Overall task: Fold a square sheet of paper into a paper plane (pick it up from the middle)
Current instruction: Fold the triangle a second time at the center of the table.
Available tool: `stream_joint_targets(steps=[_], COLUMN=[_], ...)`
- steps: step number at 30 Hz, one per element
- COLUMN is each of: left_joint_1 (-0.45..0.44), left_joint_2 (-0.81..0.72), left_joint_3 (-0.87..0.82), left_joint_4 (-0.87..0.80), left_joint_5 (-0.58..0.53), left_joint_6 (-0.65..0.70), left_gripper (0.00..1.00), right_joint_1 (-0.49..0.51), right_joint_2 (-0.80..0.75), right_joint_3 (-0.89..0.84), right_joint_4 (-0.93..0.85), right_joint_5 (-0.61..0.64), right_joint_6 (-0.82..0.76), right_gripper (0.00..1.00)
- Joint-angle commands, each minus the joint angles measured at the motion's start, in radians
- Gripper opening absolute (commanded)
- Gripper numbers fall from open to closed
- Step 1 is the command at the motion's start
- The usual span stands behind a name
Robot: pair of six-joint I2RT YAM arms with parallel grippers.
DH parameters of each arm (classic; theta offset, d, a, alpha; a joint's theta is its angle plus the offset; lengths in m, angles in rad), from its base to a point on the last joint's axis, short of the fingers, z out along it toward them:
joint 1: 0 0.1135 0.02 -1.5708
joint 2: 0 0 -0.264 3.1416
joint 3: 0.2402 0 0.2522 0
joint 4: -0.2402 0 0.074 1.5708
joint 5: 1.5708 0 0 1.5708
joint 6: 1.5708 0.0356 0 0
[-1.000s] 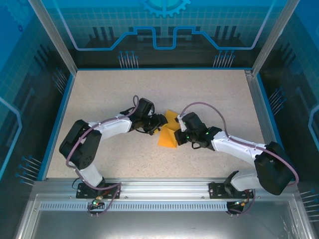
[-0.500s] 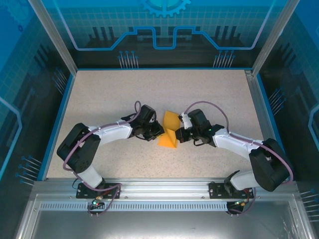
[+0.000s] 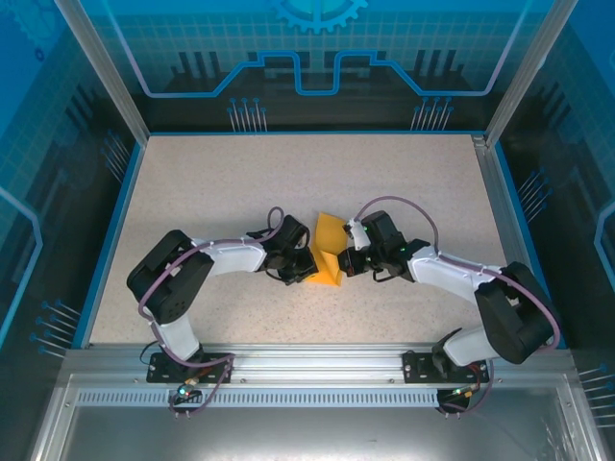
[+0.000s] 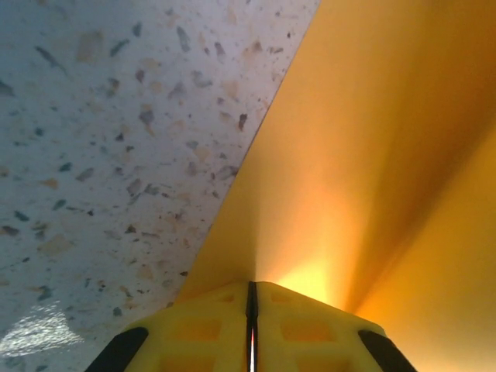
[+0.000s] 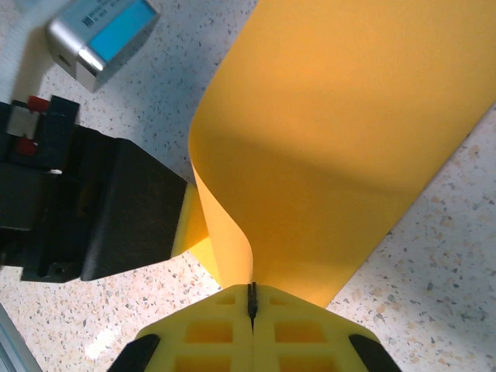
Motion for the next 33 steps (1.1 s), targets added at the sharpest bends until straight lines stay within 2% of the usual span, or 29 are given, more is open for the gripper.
stream_joint_targets(steps=[1, 11, 18, 26, 33], left_joint_1=[-0.002, 0.035, 0.035, 0.032, 0.032], left_joint_2=[0.008, -0.023, 0.004, -0.003, -0.005], left_joint_3=[-0.023, -0.056, -0.018, -0.031, -0.033], left_joint_4=[-0.067, -0.098, -0.054, -0.052, -0.07], left_joint_5=[-0.056, -0.105, -0.03, -0.004, 0.003], left_joint_6=[0.015, 0.063, 0.079, 0.09, 0.097], left_gripper=[0.1, 0.11, 0.11, 0.12, 0.11], right_joint_1=[-0.013, -0.006, 0.01, 0.02, 0.017], right_joint_2=[0.029, 0.043, 0.034, -0.033, -0.047], right_joint_3=[0.037, 0.048, 0.061, 0.088, 0.145], right_joint_4=[-0.015, -0.01, -0.076, -0.172, -0.234], right_joint_5=[-0.017, -0.067, -0.014, 0.056, 0.058], right_joint_6=[-0.007, 0.003, 0.054, 0.063, 0.04], right_gripper=[0.03, 0.03, 0.03, 0.03, 0.03])
